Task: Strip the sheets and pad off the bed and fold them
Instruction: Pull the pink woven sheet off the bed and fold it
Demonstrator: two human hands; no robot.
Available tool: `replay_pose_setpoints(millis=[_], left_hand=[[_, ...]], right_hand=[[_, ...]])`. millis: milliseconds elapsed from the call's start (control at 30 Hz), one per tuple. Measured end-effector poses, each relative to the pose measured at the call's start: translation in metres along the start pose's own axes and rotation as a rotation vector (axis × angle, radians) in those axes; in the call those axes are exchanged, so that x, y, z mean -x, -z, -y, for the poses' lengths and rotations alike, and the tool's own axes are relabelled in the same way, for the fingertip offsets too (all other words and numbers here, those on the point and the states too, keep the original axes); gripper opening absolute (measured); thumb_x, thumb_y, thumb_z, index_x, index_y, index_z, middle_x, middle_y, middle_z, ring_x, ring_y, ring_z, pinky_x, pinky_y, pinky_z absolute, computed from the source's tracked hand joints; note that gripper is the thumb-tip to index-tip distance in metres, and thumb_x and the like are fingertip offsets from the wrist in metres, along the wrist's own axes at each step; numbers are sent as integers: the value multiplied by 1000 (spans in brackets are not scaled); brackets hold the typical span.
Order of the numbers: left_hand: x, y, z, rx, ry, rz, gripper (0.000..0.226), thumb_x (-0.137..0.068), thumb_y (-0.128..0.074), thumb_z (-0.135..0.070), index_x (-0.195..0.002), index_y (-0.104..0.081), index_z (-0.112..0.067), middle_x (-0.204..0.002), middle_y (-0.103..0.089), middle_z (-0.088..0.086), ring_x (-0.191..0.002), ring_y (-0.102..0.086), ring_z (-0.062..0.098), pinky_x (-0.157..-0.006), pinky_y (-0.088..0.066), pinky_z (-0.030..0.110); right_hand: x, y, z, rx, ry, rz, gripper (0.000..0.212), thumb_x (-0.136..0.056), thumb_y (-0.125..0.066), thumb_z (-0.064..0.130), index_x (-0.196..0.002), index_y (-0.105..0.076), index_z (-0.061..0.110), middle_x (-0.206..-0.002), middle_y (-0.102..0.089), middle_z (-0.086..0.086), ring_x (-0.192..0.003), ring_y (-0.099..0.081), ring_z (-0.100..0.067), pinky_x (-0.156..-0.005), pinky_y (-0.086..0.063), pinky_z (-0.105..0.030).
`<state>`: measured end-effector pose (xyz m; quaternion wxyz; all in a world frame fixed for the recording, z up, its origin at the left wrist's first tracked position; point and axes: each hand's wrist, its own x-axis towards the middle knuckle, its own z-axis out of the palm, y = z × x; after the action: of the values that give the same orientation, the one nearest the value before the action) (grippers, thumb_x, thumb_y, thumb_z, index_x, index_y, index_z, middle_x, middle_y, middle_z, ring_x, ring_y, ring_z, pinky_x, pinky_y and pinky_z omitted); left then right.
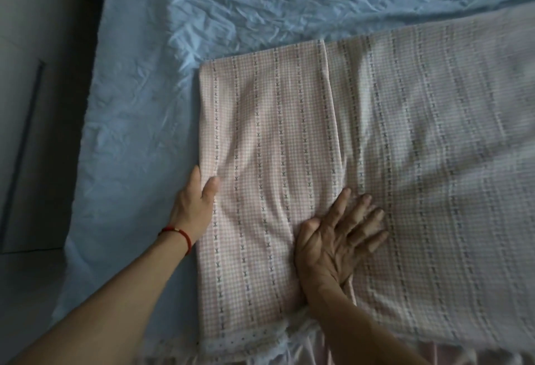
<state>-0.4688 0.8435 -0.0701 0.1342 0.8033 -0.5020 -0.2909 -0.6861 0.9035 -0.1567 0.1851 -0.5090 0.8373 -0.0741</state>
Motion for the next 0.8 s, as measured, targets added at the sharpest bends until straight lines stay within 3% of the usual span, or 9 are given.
replay_pose_setpoints(millis=[100, 200, 267, 333, 400, 500, 600, 700, 800], left_hand=[[10, 15, -18, -66, -122, -51, 45, -105, -44, -37, -139, -51, -8, -138, -60, 12, -126, -57, 28, -107, -42, 33], [33, 28, -53, -76, -242, -75, 40, -106, -43, -32, -139, -54, -13, -133, -63, 1, -118, -59, 17, -98, -39, 19], [53, 35, -91, -81, -300, -73, 38, -106, -42, -32, -140, -54, -19, -129, -65, -5, -115, -61, 18, -92, -40, 17], [72, 35, -126, -119, -371, -67, 38, -106, -40, -36, -141, -52, -26, -128, -68, -1, -112, -64, 26, -91, -48, 25], [92, 30, -169, -142, -428, -49, 41, -102, -36, -43, -139, -50, -31, -125, -70, 6, -110, -65, 35, -90, -53, 40], [111, 8, -228, -155, -468, -21, 35, -102, -36, -41, -130, -52, -28, -108, -73, 13, -96, -66, 40, -76, -53, 46], [125, -31, -299, -156, -491, 2, 19, -103, -42, -29, -115, -54, -19, -95, -71, 17, -87, -63, 41, -70, -49, 45], [127, -82, -359, -174, -420, 86, 21, -101, -40, -32, -113, -50, -18, -106, -68, 22, -96, -62, 45, -75, -48, 44], [130, -138, -384, 12, -247, 335, 55, -100, -36, -51, -146, -35, -22, -136, -57, 20, -116, -59, 42, -96, -50, 45]], right_hand=[[6, 11, -1, -2, 142, 29, 85, -90, -45, 37, -161, -12, 3, -165, 4, -30, -151, 9, -51, -122, 1, -66], [13, 27, -30, 72, 407, 116, 85, -93, -48, 37, -159, -12, -2, -163, 1, -34, -151, 9, -52, -123, -5, -62], [7, 41, -53, 82, 558, 159, 81, -94, -46, 43, -158, -21, 0, -163, -12, -32, -151, -4, -53, -123, -14, -61], [0, 65, -71, 43, 656, 272, 74, -94, -43, 49, -157, -35, 11, -163, -29, -22, -149, -26, -47, -119, -29, -57], [-17, 99, -87, -34, 704, 415, 63, -99, -33, 54, -156, -36, 28, -164, -32, -4, -150, -32, -32, -117, -32, -48], [-44, 157, -104, -420, 555, 686, 72, -99, -13, 68, -151, -44, 30, -158, -43, 5, -144, -40, -12, -118, -31, -31], [-75, 224, -127, -839, 286, 808, 61, -95, -31, 71, -133, -62, 34, -126, -70, 6, -110, -67, -6, -98, -54, -29], [-108, 266, -153, -1074, 136, 897, 55, -102, -28, 65, -129, -65, 34, -115, -75, -3, -99, -73, -24, -86, -60, -41], [-138, 280, -184, -1115, 71, 805, 57, -105, -20, 61, -123, -67, 35, -115, -76, 4, -103, -73, -14, -81, -58, -29]])
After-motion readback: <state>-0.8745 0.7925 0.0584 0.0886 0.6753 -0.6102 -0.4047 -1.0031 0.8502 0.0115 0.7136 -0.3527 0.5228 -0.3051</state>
